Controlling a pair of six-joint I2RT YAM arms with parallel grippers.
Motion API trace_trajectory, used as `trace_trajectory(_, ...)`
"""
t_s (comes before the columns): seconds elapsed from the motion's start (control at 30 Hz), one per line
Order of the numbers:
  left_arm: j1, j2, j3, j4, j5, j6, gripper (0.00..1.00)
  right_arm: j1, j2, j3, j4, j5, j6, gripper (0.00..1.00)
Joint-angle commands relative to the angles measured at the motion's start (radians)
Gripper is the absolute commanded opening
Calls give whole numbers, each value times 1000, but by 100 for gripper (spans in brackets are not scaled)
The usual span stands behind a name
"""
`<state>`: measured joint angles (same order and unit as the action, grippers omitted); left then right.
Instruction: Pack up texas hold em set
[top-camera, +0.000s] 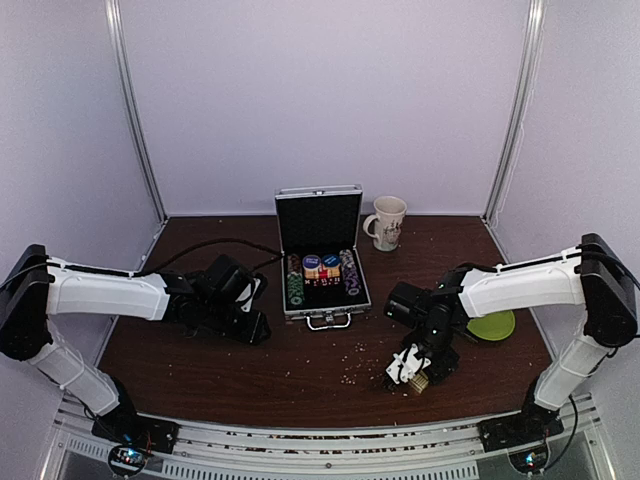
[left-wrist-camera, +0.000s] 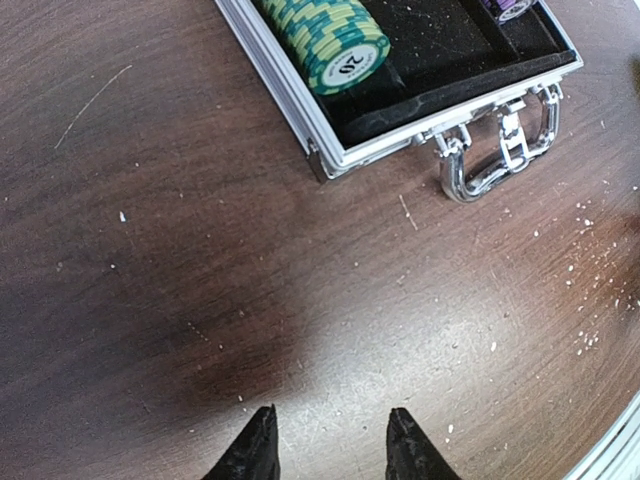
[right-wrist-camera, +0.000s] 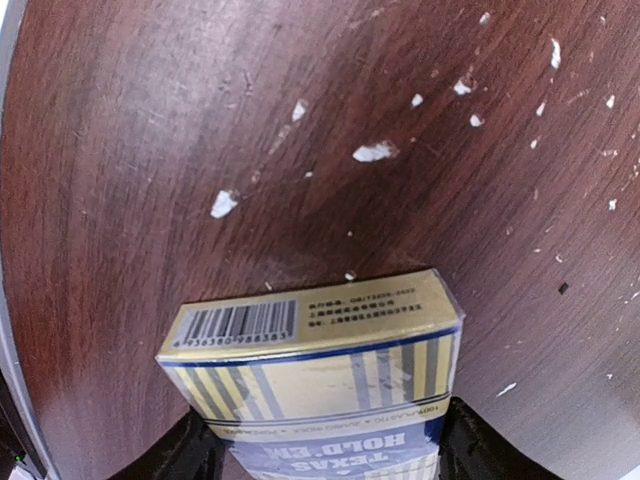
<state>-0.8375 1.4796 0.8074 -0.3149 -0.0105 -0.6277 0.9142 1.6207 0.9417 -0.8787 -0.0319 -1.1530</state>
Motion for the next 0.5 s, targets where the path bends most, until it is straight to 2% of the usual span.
trace_trajectory(0.0,-3,-9,-13,18,7,-10,39,5,15,4,3,39,7,71)
trace_trajectory(0.2,-3,-14,-16,20,6,-10,39,5,35,-1,0,40,31,73)
trace_trajectory(0.47,-3,-27,-30,20,2,-12,39,5,44,131,-101,25,90,57)
